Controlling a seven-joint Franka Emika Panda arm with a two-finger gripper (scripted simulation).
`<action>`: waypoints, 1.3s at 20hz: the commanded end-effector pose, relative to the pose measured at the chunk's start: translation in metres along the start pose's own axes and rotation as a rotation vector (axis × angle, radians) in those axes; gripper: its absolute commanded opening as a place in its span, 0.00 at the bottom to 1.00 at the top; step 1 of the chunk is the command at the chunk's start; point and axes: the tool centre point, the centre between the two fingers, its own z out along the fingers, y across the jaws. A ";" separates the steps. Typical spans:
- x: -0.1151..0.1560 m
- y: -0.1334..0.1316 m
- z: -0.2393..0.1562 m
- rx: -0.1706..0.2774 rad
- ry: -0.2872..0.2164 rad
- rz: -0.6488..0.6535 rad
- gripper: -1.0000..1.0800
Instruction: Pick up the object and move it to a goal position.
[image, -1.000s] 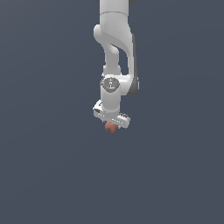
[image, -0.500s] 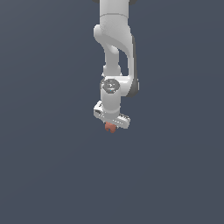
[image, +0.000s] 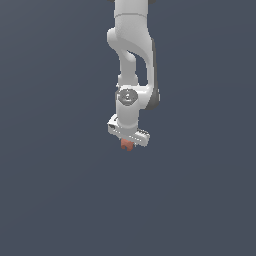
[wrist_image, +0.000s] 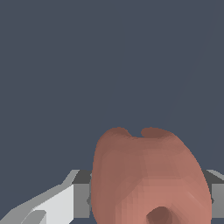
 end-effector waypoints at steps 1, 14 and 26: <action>-0.003 -0.004 -0.006 0.001 0.001 -0.001 0.00; -0.049 -0.056 -0.091 -0.001 0.001 0.000 0.00; -0.108 -0.127 -0.208 -0.003 0.003 0.000 0.00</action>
